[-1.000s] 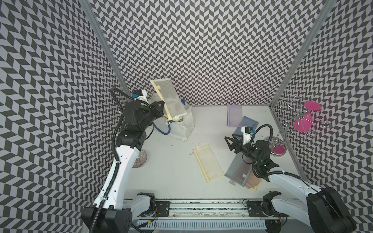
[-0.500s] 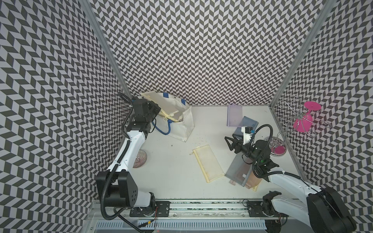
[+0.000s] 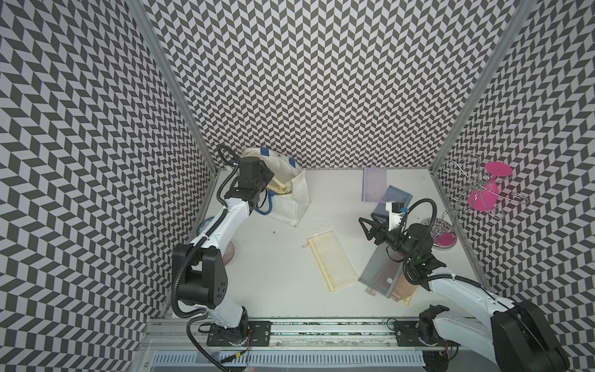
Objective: Put the pencil pouch into the canvas bag
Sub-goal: Place the pencil pouch in the canvas bag.
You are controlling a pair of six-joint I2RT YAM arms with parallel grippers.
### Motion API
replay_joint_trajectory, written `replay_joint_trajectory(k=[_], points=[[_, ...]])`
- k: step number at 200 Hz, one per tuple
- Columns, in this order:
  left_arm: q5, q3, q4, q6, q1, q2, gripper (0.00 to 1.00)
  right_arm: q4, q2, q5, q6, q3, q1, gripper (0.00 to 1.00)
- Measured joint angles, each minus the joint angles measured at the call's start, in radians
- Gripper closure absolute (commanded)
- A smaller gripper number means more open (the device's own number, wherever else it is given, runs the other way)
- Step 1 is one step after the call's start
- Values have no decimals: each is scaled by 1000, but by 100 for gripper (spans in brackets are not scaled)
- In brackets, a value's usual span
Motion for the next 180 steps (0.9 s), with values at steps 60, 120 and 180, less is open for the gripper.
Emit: replay_joint_trajectory(k=[60,120,180], points=[[-26,-62,-2,104,1,-90,18,0,0,0,0,0,0,27],[-35,-87,-81,297,-47,-277,8,-14,22,-5,1,12,0,27],[43,-351,-185,373,-380,-557,8,-90,202,-50,-12,109,12,27]])
